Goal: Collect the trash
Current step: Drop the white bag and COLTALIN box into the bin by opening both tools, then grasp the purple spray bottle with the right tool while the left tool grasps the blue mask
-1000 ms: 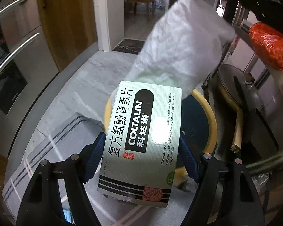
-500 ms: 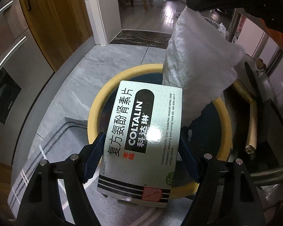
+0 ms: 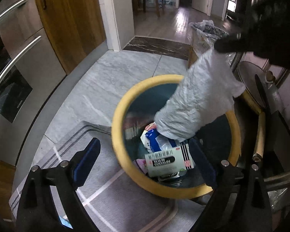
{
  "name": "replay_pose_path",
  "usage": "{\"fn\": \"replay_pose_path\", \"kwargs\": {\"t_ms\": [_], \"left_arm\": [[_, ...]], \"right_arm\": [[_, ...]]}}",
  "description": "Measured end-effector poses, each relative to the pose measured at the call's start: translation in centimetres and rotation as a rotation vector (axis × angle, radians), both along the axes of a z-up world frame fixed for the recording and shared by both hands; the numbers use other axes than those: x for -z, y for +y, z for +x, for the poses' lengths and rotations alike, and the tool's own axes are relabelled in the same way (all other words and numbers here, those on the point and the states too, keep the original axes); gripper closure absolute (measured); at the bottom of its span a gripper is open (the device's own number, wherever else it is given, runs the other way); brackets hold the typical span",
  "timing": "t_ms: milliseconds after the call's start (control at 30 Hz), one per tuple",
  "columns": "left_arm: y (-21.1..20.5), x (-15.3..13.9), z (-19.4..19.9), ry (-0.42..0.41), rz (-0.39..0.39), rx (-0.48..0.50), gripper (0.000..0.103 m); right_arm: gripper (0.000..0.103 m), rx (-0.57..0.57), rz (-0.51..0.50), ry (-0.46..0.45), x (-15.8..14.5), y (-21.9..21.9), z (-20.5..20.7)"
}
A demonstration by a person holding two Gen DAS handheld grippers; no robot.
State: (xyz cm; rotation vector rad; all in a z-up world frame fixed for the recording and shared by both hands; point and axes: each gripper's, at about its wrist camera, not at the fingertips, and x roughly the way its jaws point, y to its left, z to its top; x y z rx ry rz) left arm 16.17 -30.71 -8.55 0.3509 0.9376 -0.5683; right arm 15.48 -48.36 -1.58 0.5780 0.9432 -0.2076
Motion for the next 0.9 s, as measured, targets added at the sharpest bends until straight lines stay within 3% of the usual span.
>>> {"fn": "replay_pose_path", "kwargs": {"t_ms": [100,133,200,267,433,567,700,900], "left_arm": [[2.1,-0.8,-0.2,0.004,-0.02,-0.032,0.011],[3.0,-1.1,-0.2,0.006,-0.027,-0.045,0.011],[4.8,-1.8,-0.4,0.005,-0.038,-0.068,0.011],[6.5,-2.4,-0.4,-0.002,-0.041,-0.092,0.01],[12.1,-4.5,-1.2,-0.036,-0.058,-0.165,0.008],[16.4,-5.6,-2.4,-0.042,-0.062,-0.224,0.006],[20.8,-6.4,-4.5,-0.057,-0.031,-0.275,0.006],[26.6,-5.5,-6.6,-0.019,-0.052,-0.385,0.006]], "right_arm": [[0.09,0.002,-0.018,0.009,0.0,0.0,-0.1],[0.078,0.008,-0.013,0.007,0.0,0.0,-0.1],[0.067,0.012,0.004,-0.002,-0.1,-0.1,-0.1],[0.049,0.009,0.002,-0.002,-0.2,0.1,-0.1],[0.02,-0.019,-0.057,-0.027,-1.5,1.6,-0.3],[0.011,-0.049,-0.1,-0.066,-2.7,3.6,-1.1],[0.01,-0.106,-0.082,-0.077,-3.0,6.9,-2.4],[0.01,-0.217,-0.16,-0.04,-2.1,14.0,-4.7]]}}
